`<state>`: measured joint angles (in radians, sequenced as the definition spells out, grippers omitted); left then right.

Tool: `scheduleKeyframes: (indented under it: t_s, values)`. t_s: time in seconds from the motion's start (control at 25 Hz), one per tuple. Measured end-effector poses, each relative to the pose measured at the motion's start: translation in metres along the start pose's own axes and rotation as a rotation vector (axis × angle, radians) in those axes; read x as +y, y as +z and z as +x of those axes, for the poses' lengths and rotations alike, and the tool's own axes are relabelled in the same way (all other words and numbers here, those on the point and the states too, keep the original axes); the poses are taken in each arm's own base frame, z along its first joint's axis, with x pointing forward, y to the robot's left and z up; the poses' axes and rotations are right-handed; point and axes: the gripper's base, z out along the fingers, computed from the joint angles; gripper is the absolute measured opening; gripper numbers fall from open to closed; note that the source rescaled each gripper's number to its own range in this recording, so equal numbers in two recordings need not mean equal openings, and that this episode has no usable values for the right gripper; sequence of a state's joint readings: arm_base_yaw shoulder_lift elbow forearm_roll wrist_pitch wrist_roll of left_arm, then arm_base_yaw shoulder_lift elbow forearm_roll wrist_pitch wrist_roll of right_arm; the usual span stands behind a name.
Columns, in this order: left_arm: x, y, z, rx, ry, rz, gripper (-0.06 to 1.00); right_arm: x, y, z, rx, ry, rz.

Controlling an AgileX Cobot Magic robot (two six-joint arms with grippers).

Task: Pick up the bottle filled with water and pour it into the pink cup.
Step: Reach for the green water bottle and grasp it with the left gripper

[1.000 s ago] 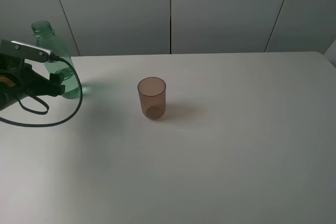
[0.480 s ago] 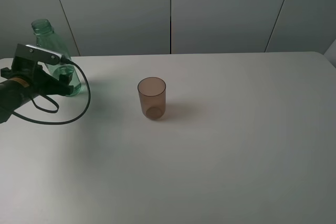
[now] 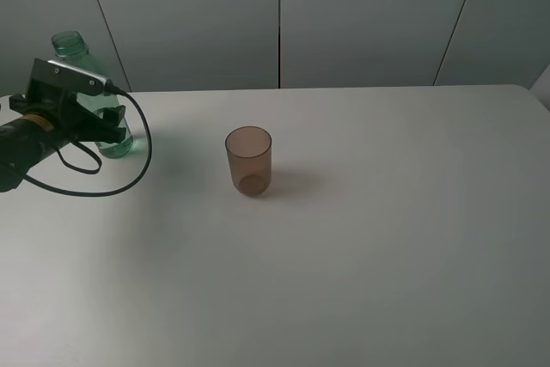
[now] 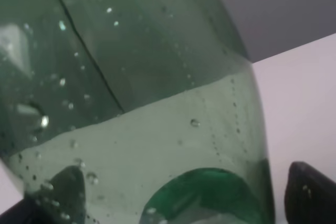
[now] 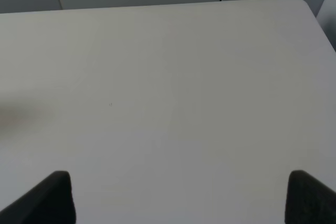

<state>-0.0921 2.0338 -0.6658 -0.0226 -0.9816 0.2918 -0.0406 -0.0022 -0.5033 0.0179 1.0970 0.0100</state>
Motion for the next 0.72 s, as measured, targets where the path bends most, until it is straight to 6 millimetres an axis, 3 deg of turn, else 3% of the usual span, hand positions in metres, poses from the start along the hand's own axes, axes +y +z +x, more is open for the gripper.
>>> scheduleKeyframes:
  t_s: [0.36,0.72]
  values:
    - [-0.004,0.018,0.013,0.005,0.002,0.004,1.00,0.000,0.000,0.000,0.000,0.000,0.000]
    - [-0.005,0.026,0.009,-0.020,-0.010,0.014,1.00,0.000,0.000,0.000,0.000,0.000,0.000]
